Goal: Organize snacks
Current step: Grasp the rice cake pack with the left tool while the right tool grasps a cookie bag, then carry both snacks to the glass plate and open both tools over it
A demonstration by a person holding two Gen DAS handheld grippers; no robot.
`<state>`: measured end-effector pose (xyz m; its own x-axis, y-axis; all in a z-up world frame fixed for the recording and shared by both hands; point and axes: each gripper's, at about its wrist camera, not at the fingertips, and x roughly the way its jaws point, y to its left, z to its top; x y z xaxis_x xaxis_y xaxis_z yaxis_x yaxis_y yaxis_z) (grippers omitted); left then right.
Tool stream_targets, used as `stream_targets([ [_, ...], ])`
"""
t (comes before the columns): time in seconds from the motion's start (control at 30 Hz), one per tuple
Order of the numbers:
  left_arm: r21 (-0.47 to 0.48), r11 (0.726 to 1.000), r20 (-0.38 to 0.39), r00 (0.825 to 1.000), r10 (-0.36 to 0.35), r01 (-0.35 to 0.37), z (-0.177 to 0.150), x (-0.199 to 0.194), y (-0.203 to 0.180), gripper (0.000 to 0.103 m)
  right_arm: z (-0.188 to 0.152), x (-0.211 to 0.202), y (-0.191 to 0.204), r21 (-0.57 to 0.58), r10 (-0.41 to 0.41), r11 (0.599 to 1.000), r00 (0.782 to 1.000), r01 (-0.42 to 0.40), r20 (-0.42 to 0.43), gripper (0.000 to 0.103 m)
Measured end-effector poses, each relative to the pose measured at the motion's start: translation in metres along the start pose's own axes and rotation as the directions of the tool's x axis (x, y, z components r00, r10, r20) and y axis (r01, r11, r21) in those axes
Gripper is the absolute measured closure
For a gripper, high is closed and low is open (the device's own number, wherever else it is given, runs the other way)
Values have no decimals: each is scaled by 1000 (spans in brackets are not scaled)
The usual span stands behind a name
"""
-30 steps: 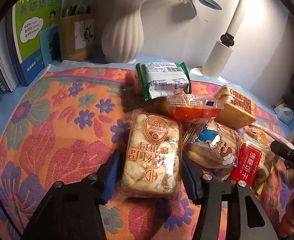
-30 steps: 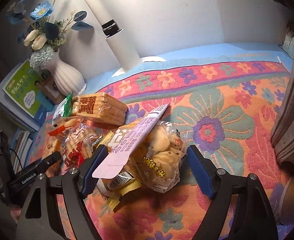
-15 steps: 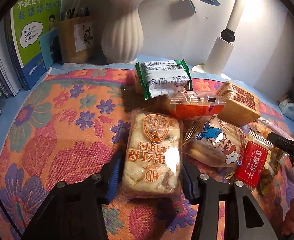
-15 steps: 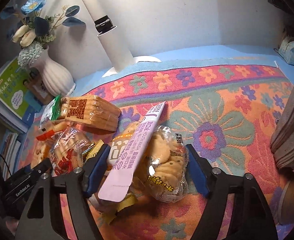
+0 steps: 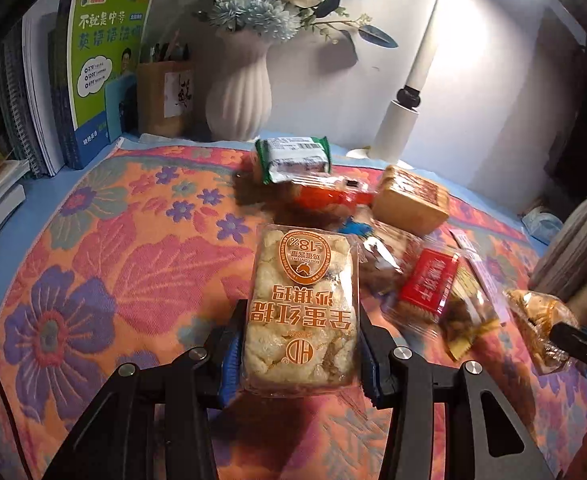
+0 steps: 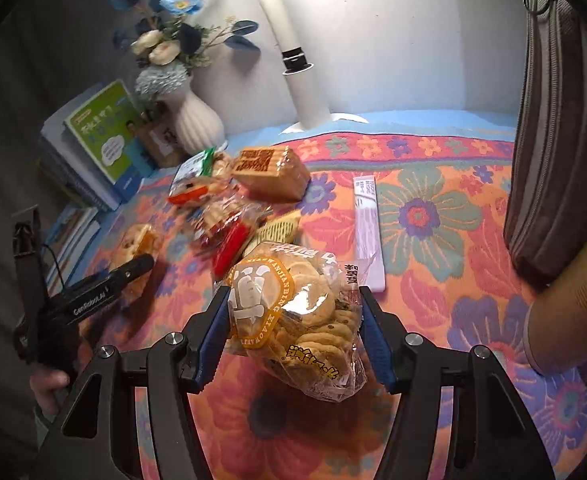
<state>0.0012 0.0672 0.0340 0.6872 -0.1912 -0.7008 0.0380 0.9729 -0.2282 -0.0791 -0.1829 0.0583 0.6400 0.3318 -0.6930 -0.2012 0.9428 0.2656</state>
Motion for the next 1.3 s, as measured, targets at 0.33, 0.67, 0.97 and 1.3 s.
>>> stream_targets([
  [0.33, 72, 987, -48, 988, -143, 147, -46, -25, -67, 57, -69, -30, -21, -104, -81, 991, 997, 79, -14, 43],
  [0.67, 128, 975, -81, 982, -172, 181, -58, -28, -99, 57, -88, -28, -43, 25, -42, 999, 996, 44, -77, 25],
  [0.97, 180, 960, -90, 975, -202, 215, -61, -37, -127, 57, -91, -41, -40, 3, -77, 997, 997, 77, -24, 44],
  [1.3, 259, 914, -91, 950, -298, 312, -55, -54, -199, 57, -79, -111, -79, 87, -127, 989, 987, 119, 100, 45],
])
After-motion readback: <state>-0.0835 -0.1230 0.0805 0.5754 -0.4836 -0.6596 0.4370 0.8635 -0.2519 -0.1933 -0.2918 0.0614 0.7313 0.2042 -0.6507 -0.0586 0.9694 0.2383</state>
